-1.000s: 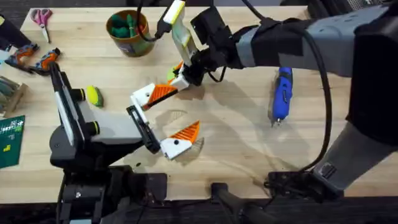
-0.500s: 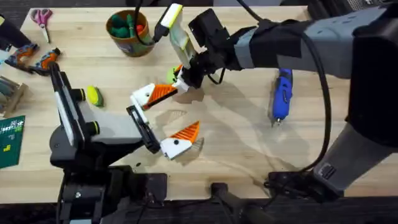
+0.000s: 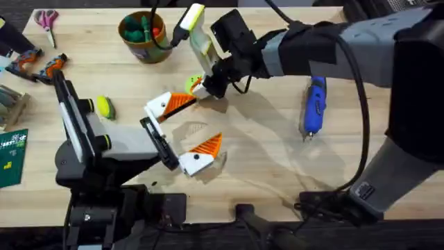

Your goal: Pick up the gripper from the table and insert it into the empty holder that is missing its gripper. Then pick up a screw, insert it into the mounting hole, and use the screwdriver to tighten it. Finally, clean up the table by picking up the vegetable and placing it into the bucket.

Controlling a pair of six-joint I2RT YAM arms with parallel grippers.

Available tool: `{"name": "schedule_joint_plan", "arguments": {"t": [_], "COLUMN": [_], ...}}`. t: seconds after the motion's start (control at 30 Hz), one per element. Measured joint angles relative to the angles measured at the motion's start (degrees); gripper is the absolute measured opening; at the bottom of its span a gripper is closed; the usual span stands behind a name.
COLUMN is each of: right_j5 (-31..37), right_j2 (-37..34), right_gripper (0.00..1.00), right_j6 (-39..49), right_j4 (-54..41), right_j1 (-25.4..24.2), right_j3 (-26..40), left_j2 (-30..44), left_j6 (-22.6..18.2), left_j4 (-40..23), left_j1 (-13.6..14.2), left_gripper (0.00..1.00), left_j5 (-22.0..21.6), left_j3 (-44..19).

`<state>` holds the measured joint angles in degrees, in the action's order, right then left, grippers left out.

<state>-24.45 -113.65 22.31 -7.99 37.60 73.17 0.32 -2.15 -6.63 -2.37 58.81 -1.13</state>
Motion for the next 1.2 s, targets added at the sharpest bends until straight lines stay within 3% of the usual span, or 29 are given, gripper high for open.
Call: {"name": "schedule_joint_plan", "arguments": {"t": [0.07, 0.67, 1.2], "right_j5": [0.0, 2.1, 6.3], "right_j2": [0.0, -0.5, -0.5], "right_gripper": [0.008, 0.006, 0.006], "right_j6": [0.0, 0.0, 0.0], "right_j4": [0.1, -0.4, -0.6], "right_j1": [0.0, -0.1, -4.4], "right_j3": [0.0, 0.2, 0.3], "left_j2": [0.0, 0.0, 0.0], "left_j6": [0.0, 0.0, 0.0], "left_j4": [0.0, 0.0, 0.0], "left_j1": [0.0, 0.0, 0.0], "left_gripper": [0.986, 0.986, 0.987], "left_j5": [-0.1, -0.1, -0.1], "left_j3": [0.0, 0.0, 0.0]}}
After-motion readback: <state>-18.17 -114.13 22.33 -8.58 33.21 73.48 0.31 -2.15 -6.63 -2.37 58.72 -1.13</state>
